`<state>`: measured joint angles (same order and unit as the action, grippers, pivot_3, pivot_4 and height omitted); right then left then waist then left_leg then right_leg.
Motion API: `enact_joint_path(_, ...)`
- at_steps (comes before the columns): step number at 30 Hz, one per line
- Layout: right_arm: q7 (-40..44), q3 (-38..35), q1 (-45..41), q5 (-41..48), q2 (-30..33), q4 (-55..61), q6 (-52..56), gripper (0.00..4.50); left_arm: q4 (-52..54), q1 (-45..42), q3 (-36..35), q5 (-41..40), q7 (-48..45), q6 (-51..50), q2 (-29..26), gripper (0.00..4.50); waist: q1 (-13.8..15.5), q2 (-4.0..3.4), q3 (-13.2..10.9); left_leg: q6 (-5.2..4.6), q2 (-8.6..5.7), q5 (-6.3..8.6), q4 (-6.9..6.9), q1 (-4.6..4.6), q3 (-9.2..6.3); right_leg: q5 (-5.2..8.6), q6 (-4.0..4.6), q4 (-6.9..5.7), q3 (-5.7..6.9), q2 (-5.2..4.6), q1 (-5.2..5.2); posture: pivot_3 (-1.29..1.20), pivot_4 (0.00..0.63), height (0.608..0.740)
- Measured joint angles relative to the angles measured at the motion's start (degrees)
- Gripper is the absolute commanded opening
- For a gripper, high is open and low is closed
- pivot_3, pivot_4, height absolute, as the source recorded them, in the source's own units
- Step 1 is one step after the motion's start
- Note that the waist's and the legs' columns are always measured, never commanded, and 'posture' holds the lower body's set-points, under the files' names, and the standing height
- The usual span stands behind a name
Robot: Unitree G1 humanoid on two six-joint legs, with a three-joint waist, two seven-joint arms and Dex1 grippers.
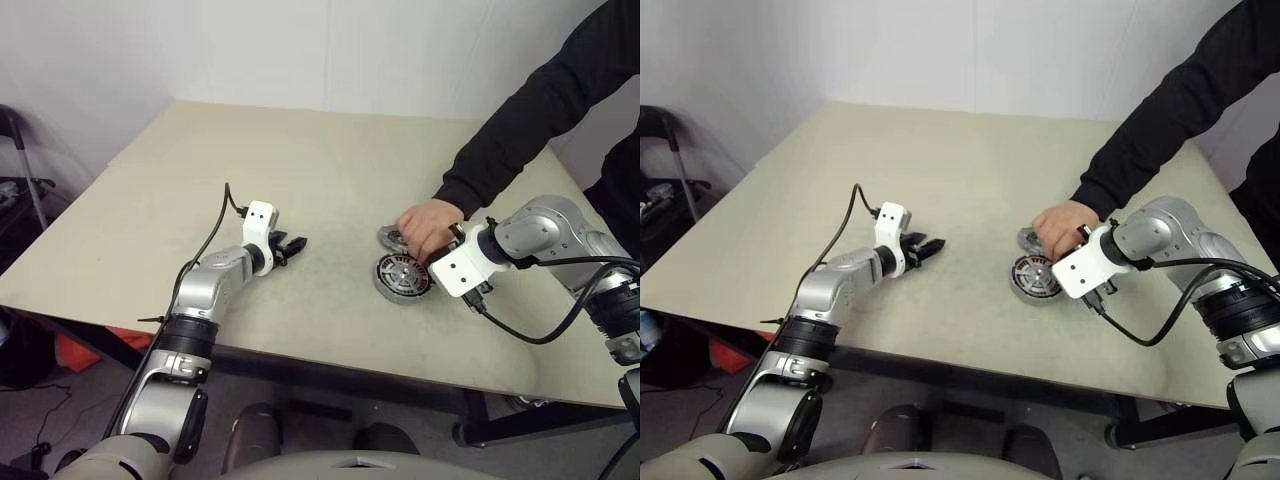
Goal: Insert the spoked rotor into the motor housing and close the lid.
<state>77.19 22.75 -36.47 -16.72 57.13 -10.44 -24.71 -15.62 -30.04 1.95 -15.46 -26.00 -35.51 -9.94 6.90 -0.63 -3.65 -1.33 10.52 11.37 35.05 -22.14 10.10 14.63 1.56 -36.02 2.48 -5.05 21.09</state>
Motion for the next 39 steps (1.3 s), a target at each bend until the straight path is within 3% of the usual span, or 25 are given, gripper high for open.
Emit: enact_joint_path(39,-2.34,-0.01,-0.55,-1.22,-1.92,-1.22,0.15,1.55,-0.64,-0.02,0.65,2.10,-1.48,0.80,-0.12,2.98,-0.01,0.00,0.00,0.00,0.00,0.00,-0.01,-0.01,0.00,0.00,0.00,0.00,-0.01,0.00,0.01,0.00,0.000,0.740)
